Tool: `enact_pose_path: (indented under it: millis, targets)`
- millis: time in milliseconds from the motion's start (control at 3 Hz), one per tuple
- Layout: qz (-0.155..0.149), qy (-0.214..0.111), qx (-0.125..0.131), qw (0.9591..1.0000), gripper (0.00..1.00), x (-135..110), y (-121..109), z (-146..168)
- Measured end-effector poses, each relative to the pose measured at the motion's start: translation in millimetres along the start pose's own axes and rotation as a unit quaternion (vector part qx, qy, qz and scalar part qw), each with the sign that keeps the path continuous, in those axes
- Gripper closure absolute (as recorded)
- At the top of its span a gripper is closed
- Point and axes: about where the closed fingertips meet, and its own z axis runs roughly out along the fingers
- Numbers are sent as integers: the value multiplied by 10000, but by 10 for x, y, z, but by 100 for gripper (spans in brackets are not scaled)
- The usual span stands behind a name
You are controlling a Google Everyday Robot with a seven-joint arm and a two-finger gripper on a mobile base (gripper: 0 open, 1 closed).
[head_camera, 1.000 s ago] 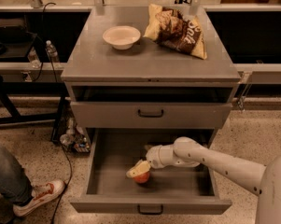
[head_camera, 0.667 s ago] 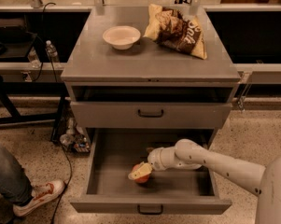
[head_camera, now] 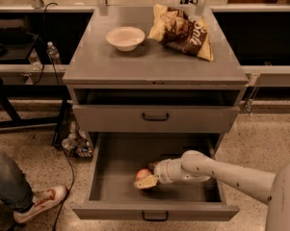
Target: Pick apple from middle drawer and place on counter
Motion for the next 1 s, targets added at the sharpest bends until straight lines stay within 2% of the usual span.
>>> enact_pose_path:
  millis: [333, 667, 1000]
  targets:
    - [94, 18, -19, 10000, 49, 60, 55, 44]
    - [145, -329, -165, 9992, 80, -49, 129, -68]
    - [-41, -970, -432, 9943, 100, -263, 213, -427]
